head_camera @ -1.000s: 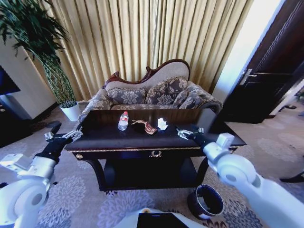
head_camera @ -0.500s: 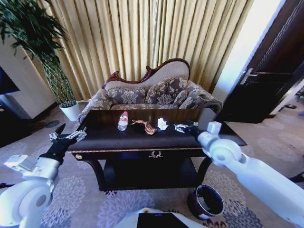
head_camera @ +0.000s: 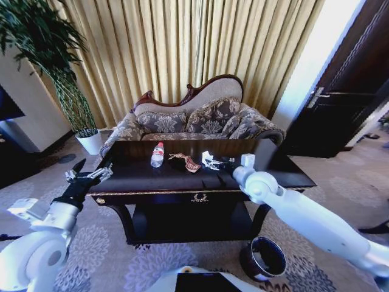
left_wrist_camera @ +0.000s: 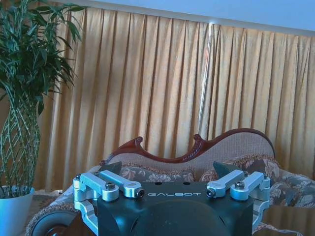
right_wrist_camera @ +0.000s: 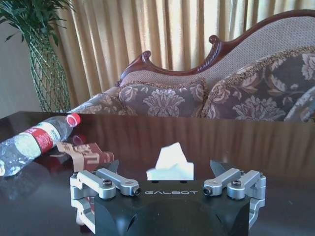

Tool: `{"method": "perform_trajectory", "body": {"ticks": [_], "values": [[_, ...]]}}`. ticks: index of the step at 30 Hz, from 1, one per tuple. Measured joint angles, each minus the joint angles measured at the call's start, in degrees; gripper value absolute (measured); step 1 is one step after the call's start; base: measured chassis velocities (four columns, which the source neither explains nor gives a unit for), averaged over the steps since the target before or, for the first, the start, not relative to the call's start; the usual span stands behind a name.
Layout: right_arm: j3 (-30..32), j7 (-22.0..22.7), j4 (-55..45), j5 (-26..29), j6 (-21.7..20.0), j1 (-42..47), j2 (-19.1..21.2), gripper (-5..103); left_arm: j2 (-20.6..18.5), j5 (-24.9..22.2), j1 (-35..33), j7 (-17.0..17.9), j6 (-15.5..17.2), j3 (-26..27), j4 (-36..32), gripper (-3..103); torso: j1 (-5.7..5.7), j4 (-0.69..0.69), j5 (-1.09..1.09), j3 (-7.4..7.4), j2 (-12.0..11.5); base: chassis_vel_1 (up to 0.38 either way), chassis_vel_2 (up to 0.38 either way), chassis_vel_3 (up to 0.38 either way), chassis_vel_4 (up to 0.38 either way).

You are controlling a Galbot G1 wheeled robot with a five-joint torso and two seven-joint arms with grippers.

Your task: Move to the front of the table and place the trash on the table into the trash bin.

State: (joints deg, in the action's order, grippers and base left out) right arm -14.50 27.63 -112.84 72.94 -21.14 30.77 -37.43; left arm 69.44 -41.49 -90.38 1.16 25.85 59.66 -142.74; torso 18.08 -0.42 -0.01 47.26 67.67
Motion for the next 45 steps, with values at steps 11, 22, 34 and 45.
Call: {"method": "perform_trajectory", "body": {"ticks": [11, 22, 34, 45], "values": [[-9.97, 1.73, 3.62, 2.81, -0.89, -7.35, -4.16, 100, 0.57, 0.13, 0.08, -0.09, -0.09, 0.16, 0.68, 100, 0.0, 0.0, 0.01, 0.0, 0.0, 0.0, 0.0, 0.0, 0.0], [-11.16, 2.98, 9.1, 3.62, -1.01, -8.94, -6.81, 100, 0.66, 0.11, 0.07, -0.13, -0.42, 0.52, 0.64, 100, 0.0, -0.01, 0.01, 0.0, 0.0, 0.0, 0.0, 0.0, 0.0], [-10.54, 2.86, 9.92, 3.16, -0.94, -8.53, -6.66, 97, 0.78, -0.03, 0.43, -0.35, -0.96, 0.39, 0.63, 100, 0.0, 0.0, 0.02, 0.0, 0.0, 0.0, 0.0, 0.0, 0.0], [-10.38, 2.77, 9.45, 3.11, -0.59, -8.26, -6.32, 59, 0.81, -0.04, 0.48, -0.44, -1.6, 0.49, 0.58, 100, 0.0, 0.0, 0.01, 0.0, 0.01, 0.0, 0.0, 0.0, 0.0]]}}
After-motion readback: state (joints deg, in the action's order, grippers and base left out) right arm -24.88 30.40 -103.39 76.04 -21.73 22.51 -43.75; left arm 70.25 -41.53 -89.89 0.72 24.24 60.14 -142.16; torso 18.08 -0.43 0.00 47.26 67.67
